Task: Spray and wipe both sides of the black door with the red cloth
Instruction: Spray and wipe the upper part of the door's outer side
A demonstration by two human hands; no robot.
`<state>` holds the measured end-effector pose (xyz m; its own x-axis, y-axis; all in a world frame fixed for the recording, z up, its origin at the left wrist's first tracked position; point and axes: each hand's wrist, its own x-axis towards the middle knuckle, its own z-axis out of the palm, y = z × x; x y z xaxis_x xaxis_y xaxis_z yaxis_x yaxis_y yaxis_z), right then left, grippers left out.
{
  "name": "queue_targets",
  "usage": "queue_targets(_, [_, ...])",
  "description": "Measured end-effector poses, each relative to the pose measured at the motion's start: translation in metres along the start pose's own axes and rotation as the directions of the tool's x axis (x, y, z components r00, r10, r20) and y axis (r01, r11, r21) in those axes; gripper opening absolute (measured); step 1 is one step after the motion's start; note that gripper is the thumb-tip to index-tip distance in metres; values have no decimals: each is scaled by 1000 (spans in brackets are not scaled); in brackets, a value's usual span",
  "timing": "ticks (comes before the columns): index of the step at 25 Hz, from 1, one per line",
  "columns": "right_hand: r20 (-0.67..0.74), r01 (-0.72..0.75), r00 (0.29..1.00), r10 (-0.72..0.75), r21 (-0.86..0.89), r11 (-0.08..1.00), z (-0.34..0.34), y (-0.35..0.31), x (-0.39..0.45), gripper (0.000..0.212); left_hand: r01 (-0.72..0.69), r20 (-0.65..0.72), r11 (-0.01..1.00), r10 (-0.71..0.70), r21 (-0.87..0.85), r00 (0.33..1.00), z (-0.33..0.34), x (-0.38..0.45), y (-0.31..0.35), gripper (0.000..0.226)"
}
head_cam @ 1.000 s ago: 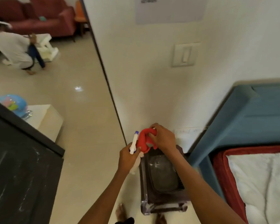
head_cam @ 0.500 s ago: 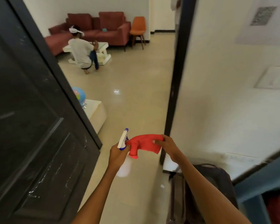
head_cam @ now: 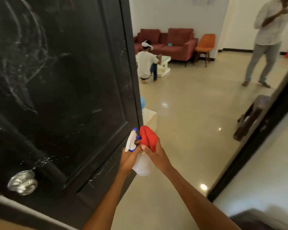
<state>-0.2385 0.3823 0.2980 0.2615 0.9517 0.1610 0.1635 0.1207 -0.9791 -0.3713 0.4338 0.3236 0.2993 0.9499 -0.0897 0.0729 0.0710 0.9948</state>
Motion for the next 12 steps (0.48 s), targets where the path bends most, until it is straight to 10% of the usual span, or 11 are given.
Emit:
queue_targets(6, [217,41,975,-45,22,999,17,-9,61,83,-39,22,998,38,41,999,-47,37,26,27])
queue_targets(12, [13,-8,1000,8,20,1000,8,-32,149,41,-162,13,984,162,71,987,-46,84,78,27])
